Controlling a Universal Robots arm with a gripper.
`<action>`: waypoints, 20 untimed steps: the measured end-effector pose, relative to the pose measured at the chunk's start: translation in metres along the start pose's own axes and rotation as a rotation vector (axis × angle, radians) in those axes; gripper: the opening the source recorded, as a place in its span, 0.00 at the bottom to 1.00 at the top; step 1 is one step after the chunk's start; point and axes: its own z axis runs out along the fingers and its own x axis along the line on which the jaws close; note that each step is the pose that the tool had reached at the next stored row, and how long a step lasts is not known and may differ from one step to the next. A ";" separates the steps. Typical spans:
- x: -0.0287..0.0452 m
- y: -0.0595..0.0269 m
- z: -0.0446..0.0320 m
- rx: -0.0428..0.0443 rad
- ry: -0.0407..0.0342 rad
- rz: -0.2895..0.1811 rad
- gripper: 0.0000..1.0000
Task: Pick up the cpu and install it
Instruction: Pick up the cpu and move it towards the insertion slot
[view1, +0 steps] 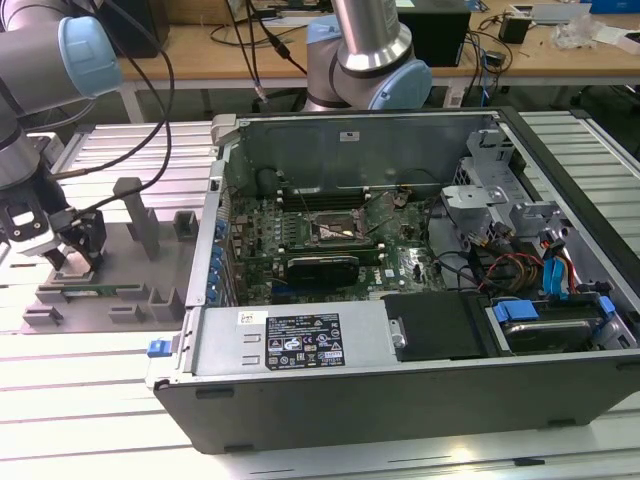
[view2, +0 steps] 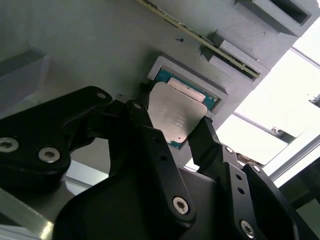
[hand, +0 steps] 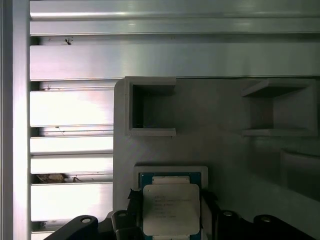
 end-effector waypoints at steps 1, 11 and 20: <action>0.0000 0.0000 0.0000 0.0000 0.0001 0.000 0.57; 0.0000 0.0000 0.0004 0.0000 0.0001 0.000 0.65; 0.0000 0.0000 -0.0001 -0.0001 -0.0001 0.000 0.65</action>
